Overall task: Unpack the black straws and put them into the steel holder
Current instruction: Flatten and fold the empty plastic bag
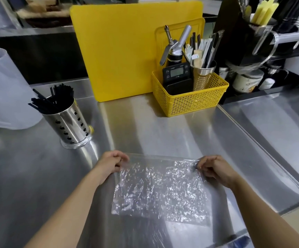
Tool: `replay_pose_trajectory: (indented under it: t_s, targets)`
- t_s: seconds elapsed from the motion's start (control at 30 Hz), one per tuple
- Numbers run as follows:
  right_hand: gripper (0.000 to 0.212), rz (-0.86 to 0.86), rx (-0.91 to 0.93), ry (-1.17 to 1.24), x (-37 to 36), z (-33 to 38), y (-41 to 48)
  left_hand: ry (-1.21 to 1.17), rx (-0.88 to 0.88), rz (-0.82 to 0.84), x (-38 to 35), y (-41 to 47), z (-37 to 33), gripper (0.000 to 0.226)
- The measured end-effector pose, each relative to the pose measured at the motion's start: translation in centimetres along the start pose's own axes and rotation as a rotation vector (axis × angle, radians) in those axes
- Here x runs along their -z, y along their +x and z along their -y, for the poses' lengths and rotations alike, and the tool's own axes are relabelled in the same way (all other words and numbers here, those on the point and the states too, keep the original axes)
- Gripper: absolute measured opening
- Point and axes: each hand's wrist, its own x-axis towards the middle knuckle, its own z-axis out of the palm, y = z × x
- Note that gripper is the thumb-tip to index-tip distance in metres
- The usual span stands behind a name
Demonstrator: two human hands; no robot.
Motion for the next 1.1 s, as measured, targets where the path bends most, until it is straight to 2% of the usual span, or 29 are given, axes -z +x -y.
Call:
replay_pose_trajectory:
  t_s: [0.07, 0.13, 0.23, 0.33, 0.37, 0.43, 0.5, 0.53, 0.6, 0.63, 0.7, 0.8, 0.87, 0.97, 1.03, 1.1]
  targets:
    - [0.037, -0.031, 0.040, -0.054, -0.3, -0.2, 0.2, -0.112, 0.006, 0.047, 0.2, -0.2, -0.2, 0.020]
    - [0.034, -0.050, 0.080, -0.133, -0.7, -0.3, 0.2, -0.090, -0.013, 0.049, 0.2, -0.5, -0.2, 0.010]
    - [0.027, -0.123, 0.138, -0.280, -1.1, 0.2, 0.0, 0.054, -0.099, -0.060, 0.0, -0.9, -0.4, 0.033]
    - [0.009, -0.306, 0.246, -0.614, -1.7, 1.8, 0.3, 0.102, -0.209, -0.104, -0.4, -1.6, -1.8, 0.036]
    - [0.014, -0.295, 0.291, -0.722, -2.1, 2.6, 0.2, 0.104, -0.257, -0.084, -0.6, -1.9, -2.4, 0.036]
    - [0.039, -0.065, 0.317, -0.835, -3.0, 4.3, -0.1, 0.087, -0.357, -0.031, -1.2, -2.2, -3.7, 0.038]
    - [0.049, 0.256, 0.195, -0.715, -4.9, 6.2, -0.8, 0.084, -0.444, 0.039, -1.6, -2.5, -4.9, 0.039]
    - [0.045, 0.376, 0.136, -0.673, -5.9, 6.9, -1.2, 0.093, -0.484, 0.073, -1.9, -2.5, -5.3, 0.040]
    - [0.024, 0.502, 0.127, -0.685, -7.3, 7.5, -1.4, 0.098, -0.543, 0.120, -2.2, -2.7, -6.1, 0.041]
    - [0.015, 0.515, 0.158, -0.683, -7.7, 7.5, -1.3, 0.079, -0.559, 0.124, -2.2, -2.9, -6.4, 0.042]
    - [0.014, 0.478, 0.202, -0.619, -7.9, 7.4, -1.2, -0.006, -0.568, 0.040, -1.3, -2.9, -6.9, 0.043]
    - [0.011, 0.398, 0.248, -0.303, -7.7, 7.4, -1.2, -0.327, -0.427, -0.160, 1.3, -2.6, -6.3, 0.029]
    - [0.013, 0.337, 0.239, -0.086, -7.7, 7.1, -1.0, -0.553, -0.209, -0.080, 2.2, -2.4, -4.9, 0.044]
    - [0.011, 0.296, 0.222, 0.025, -8.5, 6.4, -0.5, -0.578, 0.040, 0.153, 1.2, -3.3, -3.1, 0.083]
    - [0.011, 0.274, 0.187, 0.033, -9.3, 5.8, -0.2, -0.574, 0.077, 0.264, 0.2, -4.0, -2.9, 0.086]
    - [0.013, 0.236, 0.140, 0.026, -9.9, 5.1, 0.2, -0.512, 0.050, 0.263, -0.2, -4.5, -3.2, 0.067]
